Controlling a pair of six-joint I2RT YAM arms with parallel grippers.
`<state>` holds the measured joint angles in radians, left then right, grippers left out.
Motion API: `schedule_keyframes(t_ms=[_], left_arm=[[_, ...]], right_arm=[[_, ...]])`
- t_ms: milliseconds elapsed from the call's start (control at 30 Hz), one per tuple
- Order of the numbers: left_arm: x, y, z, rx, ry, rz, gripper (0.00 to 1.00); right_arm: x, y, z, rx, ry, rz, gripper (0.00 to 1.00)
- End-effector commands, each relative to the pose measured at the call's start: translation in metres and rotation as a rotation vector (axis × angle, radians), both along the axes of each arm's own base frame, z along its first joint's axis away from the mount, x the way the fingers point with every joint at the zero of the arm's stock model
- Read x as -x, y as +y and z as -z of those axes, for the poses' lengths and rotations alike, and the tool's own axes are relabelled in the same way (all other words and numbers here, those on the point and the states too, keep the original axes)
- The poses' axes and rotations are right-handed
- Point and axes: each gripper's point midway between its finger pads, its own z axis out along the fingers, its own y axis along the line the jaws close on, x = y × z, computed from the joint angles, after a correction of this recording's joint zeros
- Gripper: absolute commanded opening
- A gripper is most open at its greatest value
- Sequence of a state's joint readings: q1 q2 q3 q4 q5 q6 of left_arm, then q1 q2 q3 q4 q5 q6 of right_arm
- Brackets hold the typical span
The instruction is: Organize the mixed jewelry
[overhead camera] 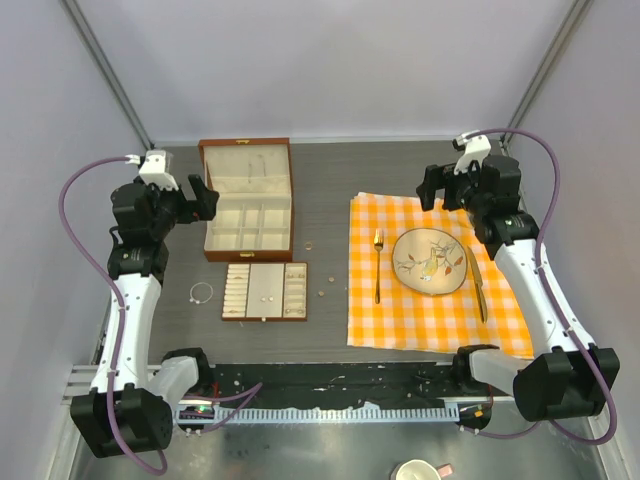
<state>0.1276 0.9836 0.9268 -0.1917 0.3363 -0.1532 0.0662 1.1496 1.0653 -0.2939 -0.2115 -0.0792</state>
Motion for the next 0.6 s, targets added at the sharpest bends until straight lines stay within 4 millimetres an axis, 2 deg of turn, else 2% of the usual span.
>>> schedule_keyframes(t_ms=[0,300,467,567], left_arm=[[0.0,0.0,-0.015,-0.011,-0.061,0.008,1.0],[0.002,0.004,-0.02,-0.042,-0.061,-0.002,1.0],[0.017,0.014,-0.002,-0.17,0.048,0.001,1.0],[0.035,0.027,0.025,-0.313,0.17,0.018,1.0]], right_arm=[[0.002,0.003,-0.017,-0.008,-0.059,-0.016,1.0],[0.002,0.002,-0.014,0.0,-0.055,-0.012,1.0],[0.003,0.003,-0.012,0.008,-0.047,-0.03,1.0],[0.004,0.003,-0.011,0.015,-0.051,-0.031,1.0]])
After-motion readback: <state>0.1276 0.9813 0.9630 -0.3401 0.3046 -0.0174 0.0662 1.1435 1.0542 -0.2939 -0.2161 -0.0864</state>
